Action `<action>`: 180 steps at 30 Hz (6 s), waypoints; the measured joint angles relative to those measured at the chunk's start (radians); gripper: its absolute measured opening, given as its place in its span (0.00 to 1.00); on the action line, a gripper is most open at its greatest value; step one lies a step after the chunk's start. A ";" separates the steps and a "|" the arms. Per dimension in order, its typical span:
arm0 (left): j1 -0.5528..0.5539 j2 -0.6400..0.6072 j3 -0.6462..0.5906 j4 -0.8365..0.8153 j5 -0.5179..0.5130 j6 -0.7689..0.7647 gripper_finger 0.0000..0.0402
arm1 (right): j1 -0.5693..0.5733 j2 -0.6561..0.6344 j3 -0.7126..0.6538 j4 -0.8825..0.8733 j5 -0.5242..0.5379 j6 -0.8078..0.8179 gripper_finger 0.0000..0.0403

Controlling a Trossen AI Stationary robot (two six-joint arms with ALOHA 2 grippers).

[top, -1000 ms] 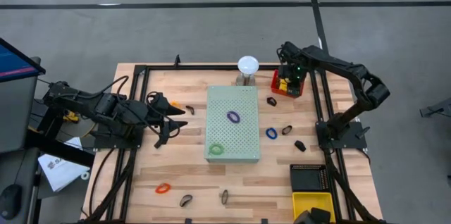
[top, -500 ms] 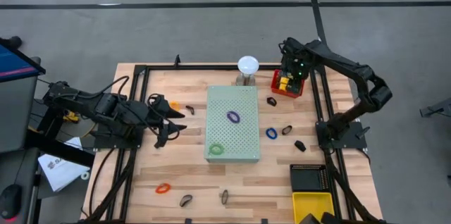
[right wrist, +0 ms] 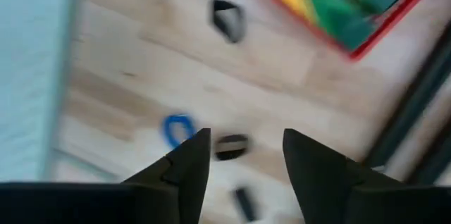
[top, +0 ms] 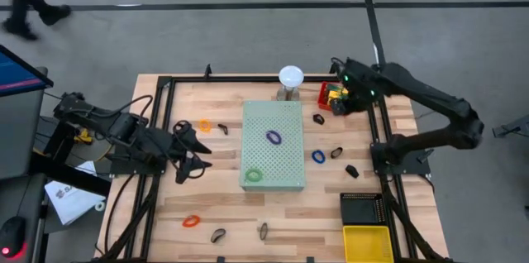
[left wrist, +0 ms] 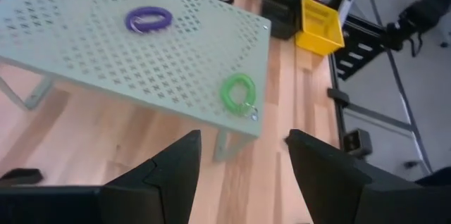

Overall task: Pick & Place Office Desk Supplies
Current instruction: Put the black rubberband into the black bin

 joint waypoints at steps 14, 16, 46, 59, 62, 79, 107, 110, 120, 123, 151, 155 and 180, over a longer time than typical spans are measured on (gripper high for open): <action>-0.171 0.000 0.000 0.003 -0.006 -0.170 0.52 | 0.701 -0.110 -0.149 0.309 0.096 0.724 0.39; -0.204 0.000 0.000 0.003 -0.006 -0.195 0.52 | 0.780 -0.105 -0.160 0.353 0.169 0.805 0.39; -0.134 0.111 0.000 0.197 -0.535 -0.374 0.52 | 0.601 0.142 -0.161 0.226 0.630 1.048 0.31; -0.055 0.111 0.000 0.235 -0.512 -0.371 0.52 | 0.321 0.270 -0.165 0.311 0.407 0.582 0.30; -0.068 0.111 0.000 0.253 -0.509 -0.371 0.52 | 0.279 0.235 -0.228 0.370 0.379 0.580 0.29; -0.093 0.111 0.000 0.294 -0.488 -0.366 0.52 | 0.151 0.028 -0.609 0.884 0.318 0.598 0.19; -0.091 0.111 0.000 0.301 -0.488 -0.370 0.52 | 0.173 0.258 -0.611 1.053 0.325 0.541 0.02; -0.091 0.111 0.000 0.301 -0.488 -0.366 0.52 | 0.180 0.207 -0.608 1.034 0.333 0.538 0.01; -0.092 0.111 0.000 0.296 -0.461 -0.338 0.52 | 0.398 -0.120 -0.587 0.777 0.394 0.733 0.00; -0.092 0.111 0.000 0.291 -0.461 -0.324 0.52 | 0.507 -0.196 -0.550 0.665 0.413 0.821 0.00; -0.093 0.110 0.000 0.292 -0.224 -0.208 0.52 | 1.396 0.145 -0.179 0.292 0.099 1.531 0.00; -0.093 0.110 0.000 0.292 -0.206 -0.187 0.52 | 1.466 0.170 -0.180 0.266 0.037 1.622 0.00; -0.137 0.110 0.000 0.293 -0.192 -0.188 0.52 | 1.510 0.193 -0.180 0.114 -0.132 1.607 0.26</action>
